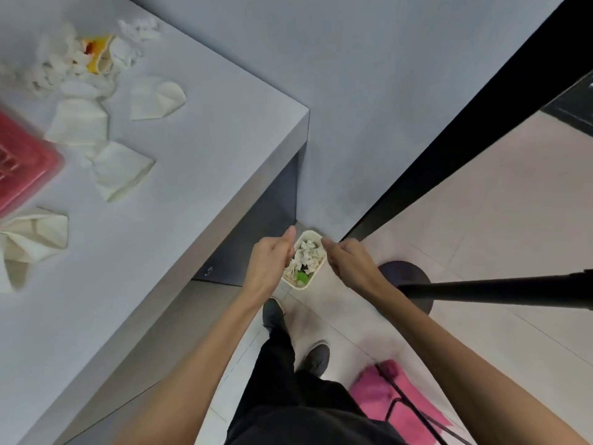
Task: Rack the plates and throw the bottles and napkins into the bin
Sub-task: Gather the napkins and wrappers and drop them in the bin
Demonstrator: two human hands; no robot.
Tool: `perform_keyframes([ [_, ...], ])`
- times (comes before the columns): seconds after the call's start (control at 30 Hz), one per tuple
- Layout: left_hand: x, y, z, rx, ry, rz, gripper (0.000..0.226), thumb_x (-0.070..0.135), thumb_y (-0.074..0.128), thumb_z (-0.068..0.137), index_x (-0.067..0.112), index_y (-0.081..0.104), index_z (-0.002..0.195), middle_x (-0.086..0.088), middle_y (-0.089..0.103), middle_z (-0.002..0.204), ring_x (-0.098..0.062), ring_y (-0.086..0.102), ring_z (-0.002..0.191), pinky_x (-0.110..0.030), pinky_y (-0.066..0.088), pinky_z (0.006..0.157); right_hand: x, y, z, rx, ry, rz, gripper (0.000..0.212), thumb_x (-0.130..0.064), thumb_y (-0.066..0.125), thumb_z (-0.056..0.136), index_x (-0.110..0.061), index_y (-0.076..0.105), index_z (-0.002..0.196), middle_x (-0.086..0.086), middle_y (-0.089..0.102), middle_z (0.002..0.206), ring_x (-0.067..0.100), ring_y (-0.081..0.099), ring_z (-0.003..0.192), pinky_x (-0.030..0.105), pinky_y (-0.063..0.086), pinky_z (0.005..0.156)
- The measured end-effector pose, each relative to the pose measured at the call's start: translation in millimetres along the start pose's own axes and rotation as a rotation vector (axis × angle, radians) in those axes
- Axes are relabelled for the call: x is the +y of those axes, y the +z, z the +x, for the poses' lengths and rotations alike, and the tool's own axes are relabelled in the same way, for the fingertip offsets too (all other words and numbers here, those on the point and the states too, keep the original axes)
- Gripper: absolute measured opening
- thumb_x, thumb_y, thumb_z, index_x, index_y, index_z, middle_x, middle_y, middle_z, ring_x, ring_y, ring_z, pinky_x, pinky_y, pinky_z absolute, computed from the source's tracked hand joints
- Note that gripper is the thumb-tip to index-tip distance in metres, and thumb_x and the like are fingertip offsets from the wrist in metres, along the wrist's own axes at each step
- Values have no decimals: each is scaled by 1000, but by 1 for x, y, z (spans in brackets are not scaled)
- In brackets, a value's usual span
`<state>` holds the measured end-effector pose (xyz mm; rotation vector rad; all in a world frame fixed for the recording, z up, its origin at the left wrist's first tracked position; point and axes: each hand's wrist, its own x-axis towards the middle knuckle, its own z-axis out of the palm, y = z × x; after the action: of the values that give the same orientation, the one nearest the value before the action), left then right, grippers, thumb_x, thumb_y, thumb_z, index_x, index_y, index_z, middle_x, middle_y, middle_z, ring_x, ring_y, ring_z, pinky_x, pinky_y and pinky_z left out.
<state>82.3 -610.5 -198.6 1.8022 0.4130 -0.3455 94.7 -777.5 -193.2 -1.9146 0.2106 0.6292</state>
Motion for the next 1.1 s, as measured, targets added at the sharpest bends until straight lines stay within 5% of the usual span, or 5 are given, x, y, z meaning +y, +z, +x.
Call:
perform_keyframes([
  [0.33, -127, 41, 76, -46, -149, 103, 53, 31, 45, 104, 13, 39, 55, 7, 37, 47, -2, 33, 41, -21, 29, 48, 125, 37, 74, -76, 141, 69, 47, -26, 41, 105, -20, 40, 58, -18, 42, 44, 0, 39, 42, 13, 30, 51],
  [0.53, -241, 82, 156, -269, -293, 186, 17, 26, 49, 89, 22, 58, 75, 6, 58, 83, -17, 49, 77, -31, 36, 66, 245, 71, 140, -100, 315, 122, 27, 4, 41, 90, -14, 60, 83, 2, 47, 75, 20, 39, 65, 22, 29, 51],
  [0.67, -323, 118, 213, -312, -148, 390, 13, 12, 53, 94, 23, 60, 90, 2, 63, 107, -21, 60, 91, -27, 42, 69, 312, 100, 191, -25, 269, 74, 16, -10, 53, 88, -22, 63, 88, 6, 63, 92, 21, 55, 77, 40, 50, 70],
  [0.87, -428, 162, 283, -350, -97, 568, 14, 19, 62, 93, 21, 61, 107, -2, 61, 112, -19, 56, 90, -24, 37, 72, 383, 120, 256, 100, 251, 37, 13, -6, 54, 90, -14, 63, 96, -7, 60, 82, 20, 56, 82, 32, 46, 75],
  [1.1, -478, 197, 310, -562, -304, 573, 51, 30, 57, 99, 15, 42, 145, -4, 49, 142, -21, 45, 131, -19, 30, 86, 427, 122, 311, 141, 201, 32, 9, -17, 55, 91, -18, 62, 97, -9, 58, 83, 15, 55, 80, 28, 41, 73],
])
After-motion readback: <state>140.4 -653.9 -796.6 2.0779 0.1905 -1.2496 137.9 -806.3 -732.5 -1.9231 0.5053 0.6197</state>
